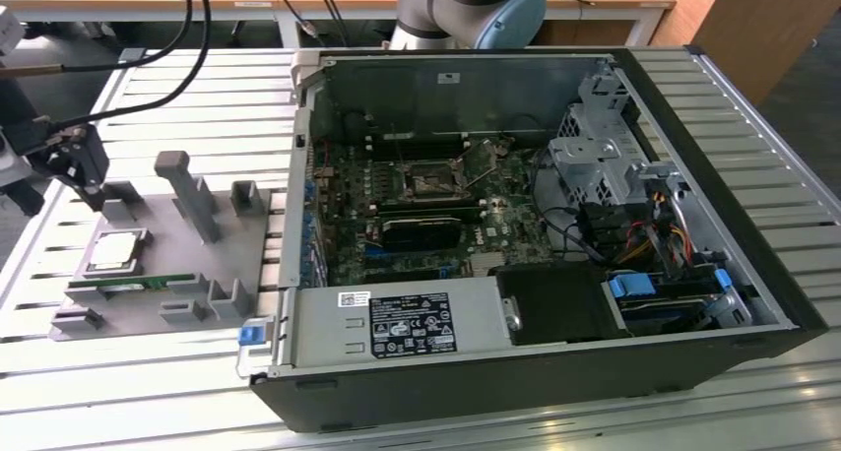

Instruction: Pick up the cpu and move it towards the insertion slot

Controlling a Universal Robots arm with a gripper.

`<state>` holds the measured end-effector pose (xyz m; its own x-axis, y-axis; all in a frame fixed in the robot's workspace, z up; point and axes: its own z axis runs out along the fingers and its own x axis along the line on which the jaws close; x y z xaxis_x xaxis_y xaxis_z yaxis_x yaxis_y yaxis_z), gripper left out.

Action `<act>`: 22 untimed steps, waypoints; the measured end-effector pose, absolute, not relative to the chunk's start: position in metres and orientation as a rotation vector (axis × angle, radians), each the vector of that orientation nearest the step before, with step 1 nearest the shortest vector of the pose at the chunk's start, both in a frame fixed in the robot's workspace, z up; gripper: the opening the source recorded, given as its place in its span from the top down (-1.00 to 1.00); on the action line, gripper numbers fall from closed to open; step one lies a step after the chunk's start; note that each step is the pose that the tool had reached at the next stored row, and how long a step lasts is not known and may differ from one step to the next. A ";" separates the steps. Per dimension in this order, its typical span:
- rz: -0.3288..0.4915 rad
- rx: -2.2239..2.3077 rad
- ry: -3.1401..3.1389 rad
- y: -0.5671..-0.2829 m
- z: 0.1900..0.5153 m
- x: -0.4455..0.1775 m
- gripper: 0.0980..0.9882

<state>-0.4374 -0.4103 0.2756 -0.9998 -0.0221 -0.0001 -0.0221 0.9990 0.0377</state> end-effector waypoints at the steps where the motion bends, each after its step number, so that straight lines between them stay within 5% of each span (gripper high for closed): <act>1: -0.059 0.035 -3.141 -0.410 0.275 -0.437 -0.23; 22: -0.061 0.035 -3.141 -0.414 0.271 -0.437 -0.23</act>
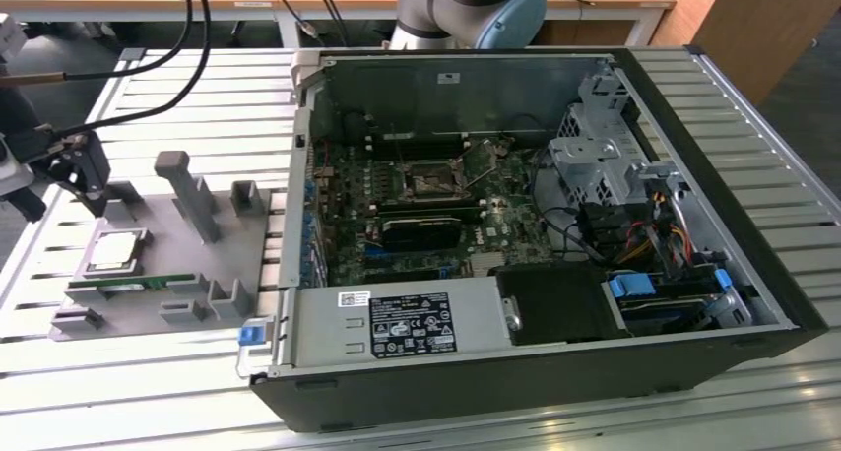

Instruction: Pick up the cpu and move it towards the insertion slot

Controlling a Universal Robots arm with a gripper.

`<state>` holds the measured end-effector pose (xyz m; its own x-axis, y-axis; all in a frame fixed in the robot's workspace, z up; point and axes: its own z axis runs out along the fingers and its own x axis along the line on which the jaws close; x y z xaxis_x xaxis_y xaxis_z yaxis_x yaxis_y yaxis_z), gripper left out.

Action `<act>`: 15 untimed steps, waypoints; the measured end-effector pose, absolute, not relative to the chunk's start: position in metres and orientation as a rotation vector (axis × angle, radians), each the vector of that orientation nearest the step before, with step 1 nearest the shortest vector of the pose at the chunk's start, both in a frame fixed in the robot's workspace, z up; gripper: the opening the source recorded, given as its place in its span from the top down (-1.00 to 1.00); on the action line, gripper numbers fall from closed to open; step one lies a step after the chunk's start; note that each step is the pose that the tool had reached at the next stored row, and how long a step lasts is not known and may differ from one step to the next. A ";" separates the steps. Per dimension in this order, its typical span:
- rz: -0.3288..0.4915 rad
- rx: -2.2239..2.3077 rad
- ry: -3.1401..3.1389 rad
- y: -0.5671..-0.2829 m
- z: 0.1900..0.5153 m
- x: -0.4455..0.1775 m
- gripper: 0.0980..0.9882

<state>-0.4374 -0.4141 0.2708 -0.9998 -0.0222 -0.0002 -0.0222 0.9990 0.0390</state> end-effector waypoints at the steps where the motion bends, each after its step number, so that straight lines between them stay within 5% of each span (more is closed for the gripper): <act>1: -0.061 0.035 -3.141 -0.414 0.271 -0.437 -0.23; 15: -0.061 0.035 -3.141 -0.416 0.266 -0.437 -0.23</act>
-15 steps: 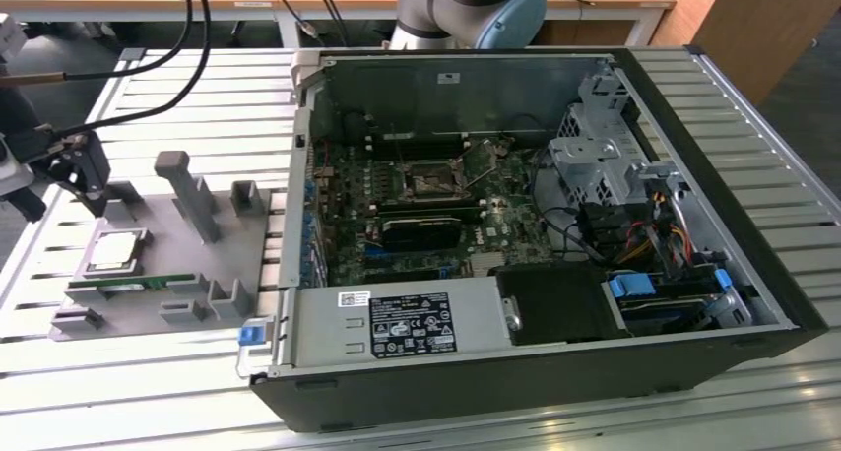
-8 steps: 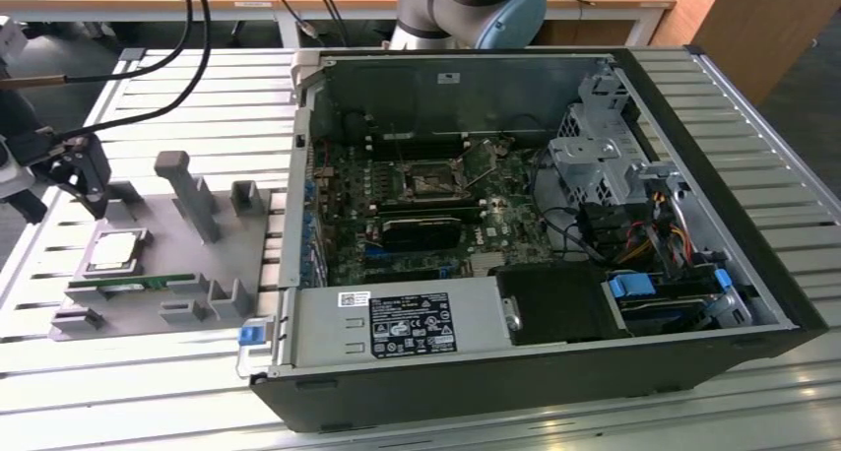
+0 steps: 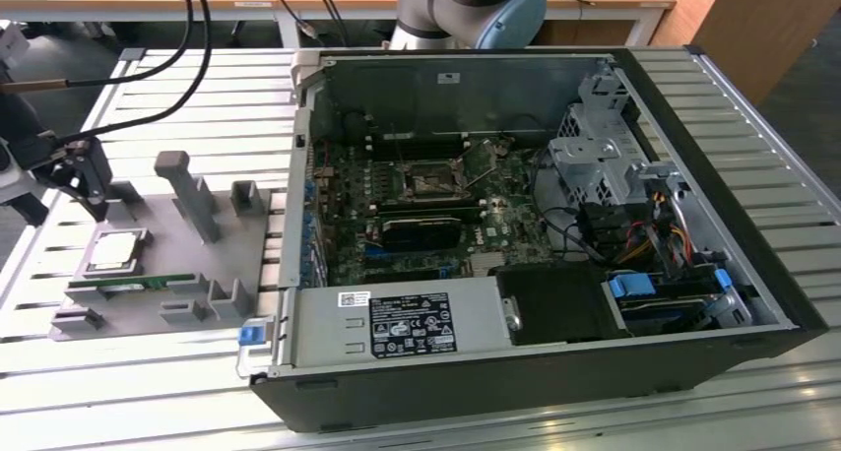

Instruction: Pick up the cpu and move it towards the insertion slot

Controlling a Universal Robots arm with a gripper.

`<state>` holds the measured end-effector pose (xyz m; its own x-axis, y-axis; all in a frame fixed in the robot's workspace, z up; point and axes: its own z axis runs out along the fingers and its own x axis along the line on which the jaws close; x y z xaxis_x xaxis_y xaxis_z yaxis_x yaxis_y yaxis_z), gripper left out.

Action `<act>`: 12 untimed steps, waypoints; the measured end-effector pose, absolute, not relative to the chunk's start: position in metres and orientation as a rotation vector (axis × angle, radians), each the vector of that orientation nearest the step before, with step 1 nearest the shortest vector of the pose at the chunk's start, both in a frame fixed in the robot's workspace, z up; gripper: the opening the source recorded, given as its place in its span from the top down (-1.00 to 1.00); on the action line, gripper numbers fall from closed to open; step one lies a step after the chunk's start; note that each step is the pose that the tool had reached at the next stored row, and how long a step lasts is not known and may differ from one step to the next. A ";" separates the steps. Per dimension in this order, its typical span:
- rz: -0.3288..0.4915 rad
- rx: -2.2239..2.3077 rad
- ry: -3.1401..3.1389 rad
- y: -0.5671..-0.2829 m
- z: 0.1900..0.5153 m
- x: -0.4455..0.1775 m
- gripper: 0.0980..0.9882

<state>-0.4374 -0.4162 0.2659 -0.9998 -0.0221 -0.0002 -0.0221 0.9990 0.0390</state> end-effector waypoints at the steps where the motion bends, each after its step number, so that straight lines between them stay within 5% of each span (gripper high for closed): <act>1: -0.061 0.035 -3.141 -0.416 0.265 -0.437 -0.23; 12: -0.061 0.035 -3.141 -0.418 0.262 -0.437 -0.23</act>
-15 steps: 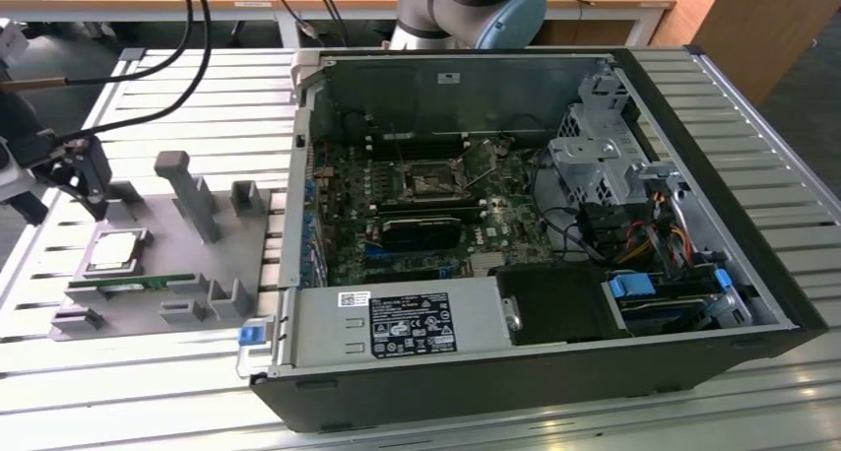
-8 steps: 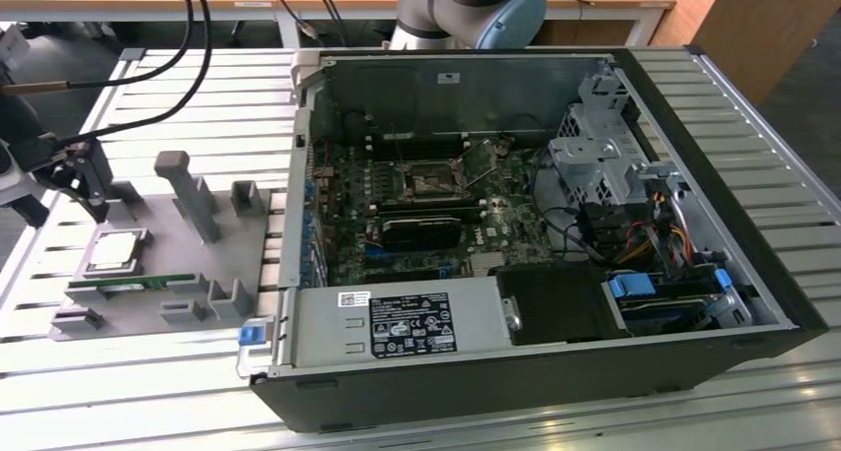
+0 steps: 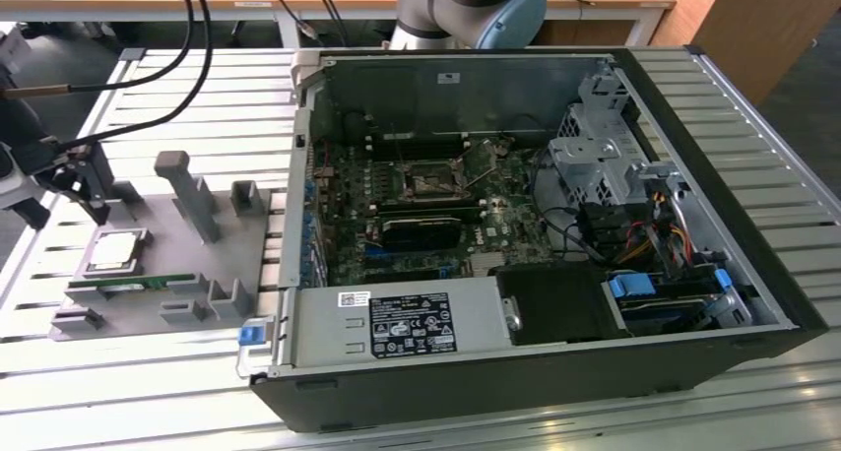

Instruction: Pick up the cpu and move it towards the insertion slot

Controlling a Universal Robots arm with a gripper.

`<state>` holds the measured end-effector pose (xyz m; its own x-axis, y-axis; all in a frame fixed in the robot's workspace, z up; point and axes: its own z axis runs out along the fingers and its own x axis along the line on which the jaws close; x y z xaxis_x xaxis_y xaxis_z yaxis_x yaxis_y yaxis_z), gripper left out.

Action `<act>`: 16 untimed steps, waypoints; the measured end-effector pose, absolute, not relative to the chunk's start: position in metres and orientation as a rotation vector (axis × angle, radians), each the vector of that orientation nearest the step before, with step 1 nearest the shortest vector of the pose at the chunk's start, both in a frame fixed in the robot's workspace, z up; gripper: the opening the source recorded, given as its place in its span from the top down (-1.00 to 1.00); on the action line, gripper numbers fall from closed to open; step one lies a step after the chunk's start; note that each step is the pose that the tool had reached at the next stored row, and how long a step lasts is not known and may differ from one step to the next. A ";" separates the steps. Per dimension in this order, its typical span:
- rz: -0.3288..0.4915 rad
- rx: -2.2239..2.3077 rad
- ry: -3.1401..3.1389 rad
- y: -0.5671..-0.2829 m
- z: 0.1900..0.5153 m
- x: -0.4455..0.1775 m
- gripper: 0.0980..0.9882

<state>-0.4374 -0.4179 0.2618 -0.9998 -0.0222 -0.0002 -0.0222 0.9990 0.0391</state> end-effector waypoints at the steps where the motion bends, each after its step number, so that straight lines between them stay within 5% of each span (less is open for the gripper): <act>1: -0.061 0.035 -3.141 -0.418 0.261 -0.437 -0.23; 16: -0.061 0.035 -3.141 -0.419 0.256 -0.437 -0.23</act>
